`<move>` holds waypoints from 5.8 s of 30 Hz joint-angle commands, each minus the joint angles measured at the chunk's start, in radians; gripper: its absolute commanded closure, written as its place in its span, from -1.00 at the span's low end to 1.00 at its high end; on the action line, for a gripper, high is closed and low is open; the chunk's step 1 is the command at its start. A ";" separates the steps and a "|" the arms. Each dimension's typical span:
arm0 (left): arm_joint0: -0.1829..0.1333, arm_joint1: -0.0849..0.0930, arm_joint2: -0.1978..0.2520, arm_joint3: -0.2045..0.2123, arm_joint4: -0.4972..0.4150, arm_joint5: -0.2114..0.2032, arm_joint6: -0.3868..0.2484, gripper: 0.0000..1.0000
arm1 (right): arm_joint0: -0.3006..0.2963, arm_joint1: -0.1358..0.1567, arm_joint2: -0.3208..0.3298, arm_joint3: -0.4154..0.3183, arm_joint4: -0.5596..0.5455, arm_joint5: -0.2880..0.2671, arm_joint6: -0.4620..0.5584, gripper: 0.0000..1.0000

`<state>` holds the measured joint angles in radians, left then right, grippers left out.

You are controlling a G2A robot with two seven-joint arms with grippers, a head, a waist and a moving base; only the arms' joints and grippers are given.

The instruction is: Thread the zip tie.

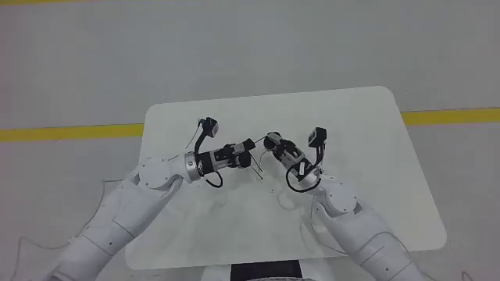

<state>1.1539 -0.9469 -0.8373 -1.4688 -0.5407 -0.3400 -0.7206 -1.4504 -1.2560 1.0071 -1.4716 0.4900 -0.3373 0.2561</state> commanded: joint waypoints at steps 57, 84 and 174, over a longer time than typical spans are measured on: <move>0.043 -0.046 -0.045 0.004 0.025 0.022 0.099 -1.00 | -0.054 -0.050 0.021 -0.058 0.091 0.041 0.021 1.00; 0.045 -0.055 -0.061 0.023 0.033 0.069 0.032 0.30 | -0.063 -0.054 0.038 -0.062 -0.019 0.095 0.013 1.00; 0.049 -0.092 -0.092 0.053 0.043 0.081 0.018 0.82 | -0.076 -0.079 0.048 -0.047 -0.082 0.084 0.039 1.00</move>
<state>1.2029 -1.0385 -0.9293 -1.4161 -0.4983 -0.2593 -0.7018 -1.5267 -1.3351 1.0549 -1.5186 0.4092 -0.2529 0.2957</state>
